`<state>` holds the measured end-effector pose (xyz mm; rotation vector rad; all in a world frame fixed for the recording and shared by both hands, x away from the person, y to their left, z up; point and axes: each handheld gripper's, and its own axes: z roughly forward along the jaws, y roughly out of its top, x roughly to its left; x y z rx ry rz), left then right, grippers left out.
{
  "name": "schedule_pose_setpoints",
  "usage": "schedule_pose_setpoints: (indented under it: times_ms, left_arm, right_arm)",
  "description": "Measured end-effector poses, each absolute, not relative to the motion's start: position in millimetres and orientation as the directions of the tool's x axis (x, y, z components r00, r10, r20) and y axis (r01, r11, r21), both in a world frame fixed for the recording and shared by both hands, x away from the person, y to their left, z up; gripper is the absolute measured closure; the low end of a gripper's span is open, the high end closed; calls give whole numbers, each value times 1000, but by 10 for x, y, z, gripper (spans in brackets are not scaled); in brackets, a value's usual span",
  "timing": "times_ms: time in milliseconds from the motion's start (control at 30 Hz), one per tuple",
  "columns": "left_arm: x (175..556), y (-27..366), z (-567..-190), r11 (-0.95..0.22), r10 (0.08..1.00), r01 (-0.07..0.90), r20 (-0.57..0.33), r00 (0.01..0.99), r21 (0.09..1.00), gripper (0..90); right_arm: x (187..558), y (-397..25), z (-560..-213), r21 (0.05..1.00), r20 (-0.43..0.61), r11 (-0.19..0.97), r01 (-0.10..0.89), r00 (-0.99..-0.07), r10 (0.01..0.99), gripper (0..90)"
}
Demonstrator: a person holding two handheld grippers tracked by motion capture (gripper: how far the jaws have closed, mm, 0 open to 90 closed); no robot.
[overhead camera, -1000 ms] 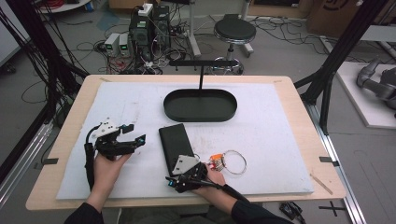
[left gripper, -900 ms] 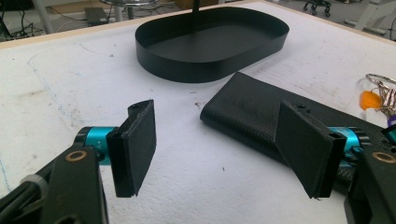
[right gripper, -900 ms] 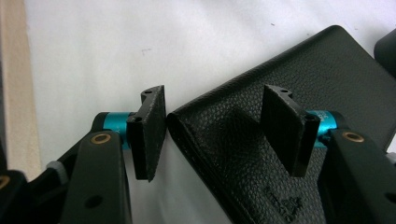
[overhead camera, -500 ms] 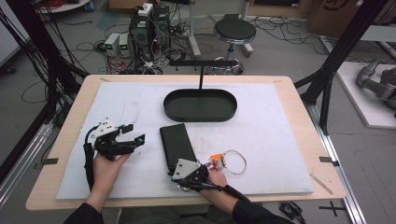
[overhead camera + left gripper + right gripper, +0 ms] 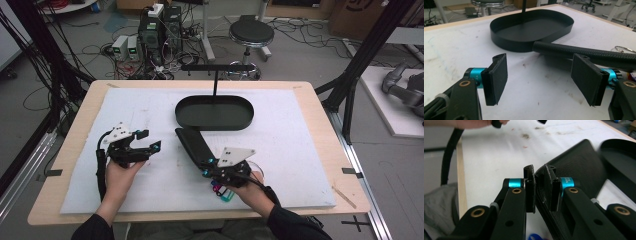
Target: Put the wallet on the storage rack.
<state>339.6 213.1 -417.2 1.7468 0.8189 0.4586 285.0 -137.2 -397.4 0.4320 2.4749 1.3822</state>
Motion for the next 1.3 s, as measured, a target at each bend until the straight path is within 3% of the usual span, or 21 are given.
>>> schedule_pose_setpoints:
  times_ms: [233,467,1067,1300]
  left_arm:
    - [3583,1915,-4098,-175,672,270,-86,736,947,298]
    - [3856,1773,-4154,-145,629,301,-147,764,943,305]
    - [4186,1406,-4301,-220,599,251,-73,798,943,404]
    - [4217,1310,-4307,-235,559,225,-57,827,946,404]
  right_arm:
    - [2949,-1680,-3893,885,-43,435,167,-900,434,817]
    - [3021,-1858,-3858,896,-5,391,208,-879,478,818]
    - [3136,-2182,-3872,898,58,328,294,-817,573,819]
    - [3221,-2318,-3898,896,76,310,319,-797,600,819]
